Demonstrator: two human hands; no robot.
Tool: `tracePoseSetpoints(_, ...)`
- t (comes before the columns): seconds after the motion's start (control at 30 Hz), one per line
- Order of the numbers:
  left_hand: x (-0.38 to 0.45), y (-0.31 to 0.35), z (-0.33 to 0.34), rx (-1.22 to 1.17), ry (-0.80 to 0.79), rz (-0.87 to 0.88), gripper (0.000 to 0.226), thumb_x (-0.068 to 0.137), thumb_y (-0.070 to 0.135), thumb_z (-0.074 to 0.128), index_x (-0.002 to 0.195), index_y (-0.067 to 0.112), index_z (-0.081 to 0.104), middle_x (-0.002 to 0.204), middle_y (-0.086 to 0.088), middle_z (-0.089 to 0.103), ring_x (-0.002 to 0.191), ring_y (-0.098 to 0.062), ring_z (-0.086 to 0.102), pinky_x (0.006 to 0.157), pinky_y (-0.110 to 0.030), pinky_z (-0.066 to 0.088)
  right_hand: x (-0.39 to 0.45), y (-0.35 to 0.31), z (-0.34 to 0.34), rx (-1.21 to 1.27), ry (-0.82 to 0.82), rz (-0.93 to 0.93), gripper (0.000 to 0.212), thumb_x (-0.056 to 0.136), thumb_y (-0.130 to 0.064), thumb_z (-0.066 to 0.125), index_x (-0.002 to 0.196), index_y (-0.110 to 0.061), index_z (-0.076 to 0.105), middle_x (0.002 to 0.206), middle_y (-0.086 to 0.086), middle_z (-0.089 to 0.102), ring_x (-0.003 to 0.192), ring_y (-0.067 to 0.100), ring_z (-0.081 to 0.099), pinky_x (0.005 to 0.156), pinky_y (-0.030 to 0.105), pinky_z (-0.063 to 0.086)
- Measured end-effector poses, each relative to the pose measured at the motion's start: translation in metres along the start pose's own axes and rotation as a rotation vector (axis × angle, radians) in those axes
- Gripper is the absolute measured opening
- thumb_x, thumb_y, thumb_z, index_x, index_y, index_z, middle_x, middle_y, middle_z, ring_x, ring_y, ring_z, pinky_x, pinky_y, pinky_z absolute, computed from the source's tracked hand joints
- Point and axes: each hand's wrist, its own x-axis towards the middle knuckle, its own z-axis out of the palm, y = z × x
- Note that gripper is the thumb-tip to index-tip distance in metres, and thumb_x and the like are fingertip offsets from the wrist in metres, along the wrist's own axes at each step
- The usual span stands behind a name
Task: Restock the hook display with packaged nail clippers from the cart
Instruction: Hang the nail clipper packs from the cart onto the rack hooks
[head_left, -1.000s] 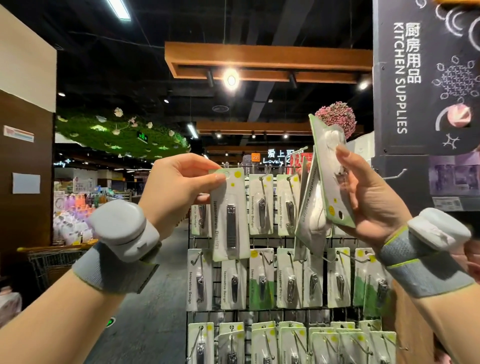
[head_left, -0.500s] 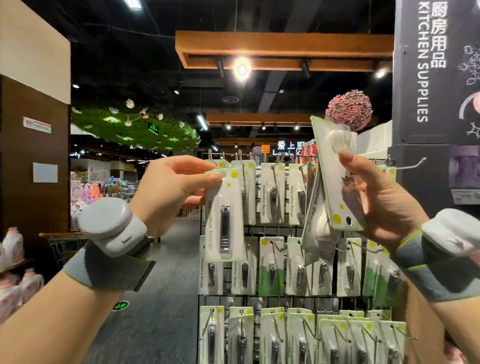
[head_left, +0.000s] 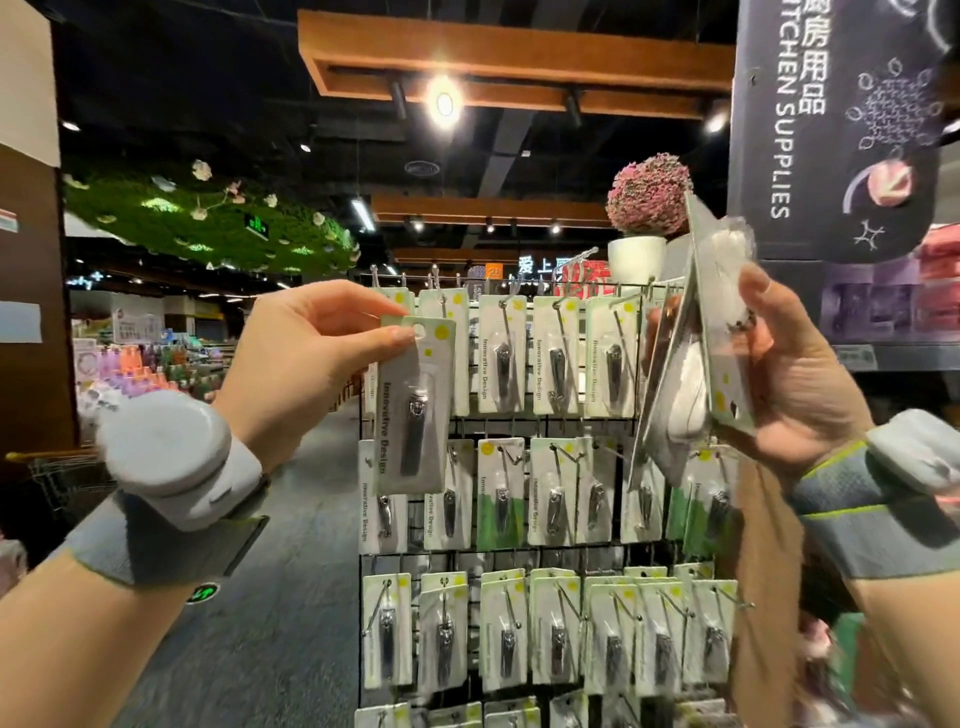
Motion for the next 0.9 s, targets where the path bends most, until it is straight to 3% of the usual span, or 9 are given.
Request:
tracePoseSetpoints(0.07,-0.001,0.0,0.006,0.031,-0.017,0.02,0.017,0.072,0.005,0.073,0.089,0.005,0.07,0.084,-0.01,0.073,0.074,-0.016,0.068,0.067,-0.022,0.057,-0.005,-0.003,-0.004,0.001,0.011,0.016,0.085,0.05,-0.04,0.087,0.128,-0.019,0.06,0.107,0.003,0.066,0.093,0.021,0.065,0.087,0.051,0.051)
tracePoseSetpoints(0.17,-0.008,-0.002,0.018,0.088,-0.062,0.029,0.014,0.073,0.006,0.073,0.087,0.007,0.07,0.084,-0.009,0.072,0.071,-0.013,0.066,0.067,-0.023,0.055,-0.02,-0.005,-0.005,-0.052,0.001,-0.012,0.034,0.056,-0.037,0.077,0.086,-0.022,0.077,0.08,-0.003,0.072,0.062,0.01,0.067,0.064,0.035,0.06)
tracePoseSetpoints(0.2,-0.01,-0.005,0.022,0.102,-0.076,0.029,0.014,0.073,0.006,0.073,0.087,0.007,0.07,0.083,-0.008,0.072,0.069,-0.012,0.066,0.064,-0.021,0.055,-0.025,-0.003,-0.007,-0.073,0.004,-0.002,0.028,0.056,-0.038,0.077,0.08,-0.022,0.077,0.076,-0.003,0.071,0.06,0.009,0.066,0.062,0.033,0.06)
tracePoseSetpoints(0.27,-0.018,-0.008,0.03,0.115,-0.115,0.01,0.016,0.073,0.005,0.073,0.089,0.005,0.07,0.082,-0.009,0.071,0.066,-0.012,0.065,0.059,-0.017,0.053,-0.032,-0.001,-0.015,-0.094,-0.004,0.042,0.051,0.049,-0.04,0.086,0.096,-0.021,0.074,0.089,0.0,0.07,0.074,0.016,0.067,0.076,0.042,0.058)
tracePoseSetpoints(0.47,-0.043,-0.015,0.07,0.157,-0.256,-0.026,0.013,0.073,0.003,0.075,0.085,0.005,0.07,0.073,-0.002,0.073,0.058,-0.003,0.063,0.057,-0.016,0.054,-0.053,0.001,-0.038,-0.064,0.032,0.117,0.072,0.044,-0.035,0.088,0.11,-0.018,0.066,0.095,0.0,0.072,0.079,0.015,0.07,0.068,0.033,0.057)
tracePoseSetpoints(0.63,-0.068,-0.034,0.12,0.25,-0.329,-0.112,0.011,0.072,0.005,0.077,0.08,0.007,0.07,0.078,-0.009,0.071,0.067,-0.016,0.064,0.069,-0.033,0.057,-0.071,-0.004,-0.077,-0.081,0.095,0.214,0.092,0.04,-0.036,0.092,0.123,-0.016,0.059,0.112,0.002,0.06,0.089,0.017,0.063,0.086,0.04,0.055)
tracePoseSetpoints(0.7,-0.077,-0.045,0.131,0.305,-0.357,-0.146,0.01,0.072,0.005,0.077,0.079,0.008,0.07,0.078,-0.006,0.071,0.069,-0.017,0.065,0.073,-0.034,0.057,-0.079,-0.001,-0.088,-0.084,0.084,0.231,0.081,0.046,-0.033,0.089,0.12,-0.014,0.06,0.107,0.003,0.063,0.087,0.017,0.064,0.084,0.04,0.056)
tracePoseSetpoints(0.8,-0.09,-0.062,0.137,0.413,-0.393,-0.176,0.012,0.073,0.008,0.077,0.073,0.017,0.069,0.072,0.002,0.07,0.063,-0.012,0.063,0.069,-0.03,0.054,-0.088,0.005,-0.101,-0.067,0.092,0.245,0.041,0.064,-0.026,0.073,0.102,-0.014,0.064,0.088,0.0,0.067,0.074,0.013,0.066,0.073,0.032,0.057)
tracePoseSetpoints(0.9,-0.1,-0.082,0.138,0.527,-0.397,-0.217,0.017,0.073,0.01,0.079,0.067,0.021,0.068,0.059,0.007,0.067,0.054,-0.011,0.061,0.068,-0.029,0.054,-0.09,0.019,-0.108,-0.112,0.124,0.311,0.029,0.067,-0.019,0.076,0.095,-0.017,0.069,0.096,-0.001,0.062,0.09,0.015,0.056,0.096,0.04,0.047)
